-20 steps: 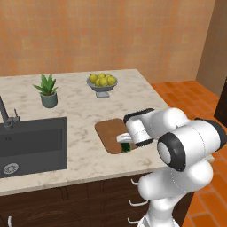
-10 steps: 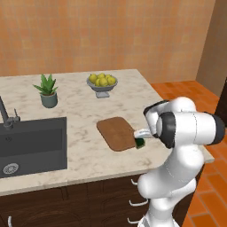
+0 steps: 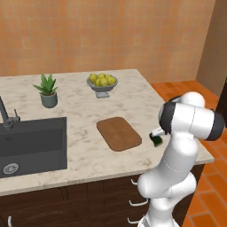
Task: Pick up the sponge from the counter and clean the cutting board by briefly scrubbing or pressing down on the cutting board. Once finished, release the sponge.
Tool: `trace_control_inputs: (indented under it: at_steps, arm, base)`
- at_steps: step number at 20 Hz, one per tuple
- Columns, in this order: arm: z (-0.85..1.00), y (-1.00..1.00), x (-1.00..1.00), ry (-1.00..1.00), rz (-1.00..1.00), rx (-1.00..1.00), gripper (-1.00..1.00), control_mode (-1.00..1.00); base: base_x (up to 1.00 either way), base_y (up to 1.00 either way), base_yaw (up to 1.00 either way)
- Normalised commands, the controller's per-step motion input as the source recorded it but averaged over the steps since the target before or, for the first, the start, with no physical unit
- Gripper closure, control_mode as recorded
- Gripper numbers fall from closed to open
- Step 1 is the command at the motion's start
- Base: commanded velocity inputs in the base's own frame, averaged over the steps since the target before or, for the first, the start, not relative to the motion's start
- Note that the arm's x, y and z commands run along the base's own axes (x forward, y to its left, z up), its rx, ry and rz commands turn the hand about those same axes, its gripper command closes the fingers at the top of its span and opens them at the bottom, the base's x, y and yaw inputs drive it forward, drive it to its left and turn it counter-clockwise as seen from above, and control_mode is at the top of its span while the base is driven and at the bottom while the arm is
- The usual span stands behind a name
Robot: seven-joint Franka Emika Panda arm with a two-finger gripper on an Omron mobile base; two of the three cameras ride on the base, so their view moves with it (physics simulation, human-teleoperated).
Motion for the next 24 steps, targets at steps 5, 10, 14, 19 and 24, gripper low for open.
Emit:
trace_control_inputs:
  at_steps: [5, 10, 14, 19, 24]
  arm:
    - [-0.07, -0.22, 0.0, 0.0, 0.04, -0.09, -1.0, -1.0]
    - [0.0, -0.53, 0.0, 0.0, 0.0, -0.2, -1.0, -1.0]
    - [0.0, -0.5, 0.0, 0.0, 0.0, -0.01, -1.0, -1.0]
    - [0.23, -0.22, -0.03, 0.0, -0.03, -0.03, -1.0, -1.0]
    - [0.96, 0.57, -0.25, 0.0, -0.11, -0.19, -1.0, -1.0]
  base:
    - [0.0, 0.0, 0.0]
    - [0.0, 0.0, 0.0]
    - [0.0, 0.0, 0.0]
    - [0.0, 0.0, 0.0]
    - [0.0, 0.0, 0.0]
